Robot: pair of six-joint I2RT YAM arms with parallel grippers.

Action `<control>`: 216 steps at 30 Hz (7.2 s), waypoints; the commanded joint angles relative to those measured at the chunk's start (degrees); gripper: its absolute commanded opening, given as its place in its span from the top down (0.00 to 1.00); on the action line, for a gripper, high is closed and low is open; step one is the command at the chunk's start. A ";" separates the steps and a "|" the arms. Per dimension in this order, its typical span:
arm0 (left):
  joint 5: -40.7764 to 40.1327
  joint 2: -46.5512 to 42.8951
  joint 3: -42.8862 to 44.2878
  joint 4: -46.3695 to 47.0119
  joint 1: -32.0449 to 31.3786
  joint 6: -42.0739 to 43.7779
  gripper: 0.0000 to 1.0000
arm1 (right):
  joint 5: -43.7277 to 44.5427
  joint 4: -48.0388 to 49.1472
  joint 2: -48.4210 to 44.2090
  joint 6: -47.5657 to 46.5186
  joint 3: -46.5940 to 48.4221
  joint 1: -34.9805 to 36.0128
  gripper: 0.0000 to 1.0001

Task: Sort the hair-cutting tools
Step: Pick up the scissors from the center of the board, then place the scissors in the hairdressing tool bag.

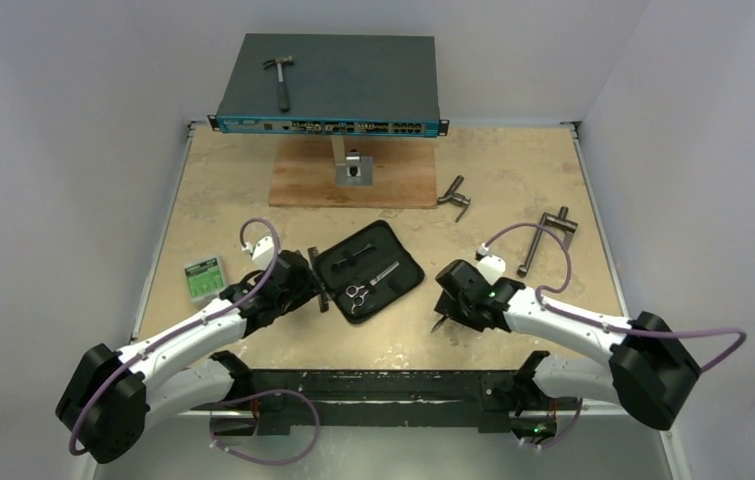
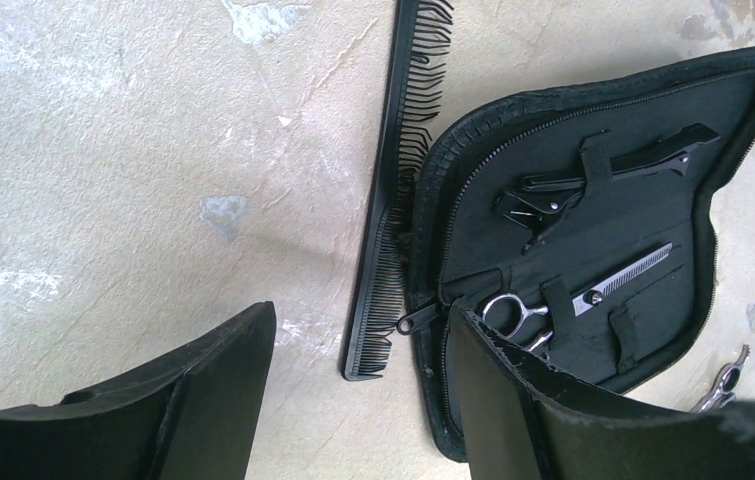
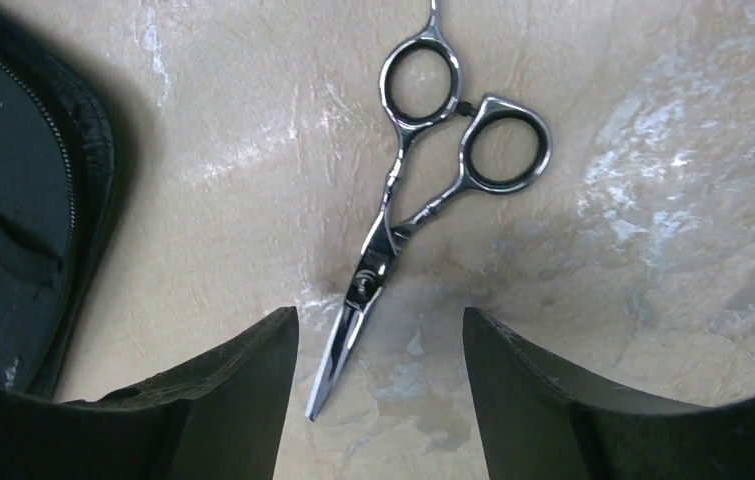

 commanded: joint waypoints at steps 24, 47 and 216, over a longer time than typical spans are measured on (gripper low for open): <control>-2.23 -6.30 -2.80 -0.32 -0.23 -0.22 0.38 | -1.65 2.51 18.91 -12.54 9.06 -3.54 1.00; -2.36 -3.75 -1.33 -0.59 -0.24 -0.96 0.40 | 5.61 7.85 5.82 1.06 17.64 -3.22 1.00; 4.88 3.72 -6.26 12.76 -5.19 5.54 0.43 | -23.58 47.50 16.76 -24.06 -2.03 -14.28 0.72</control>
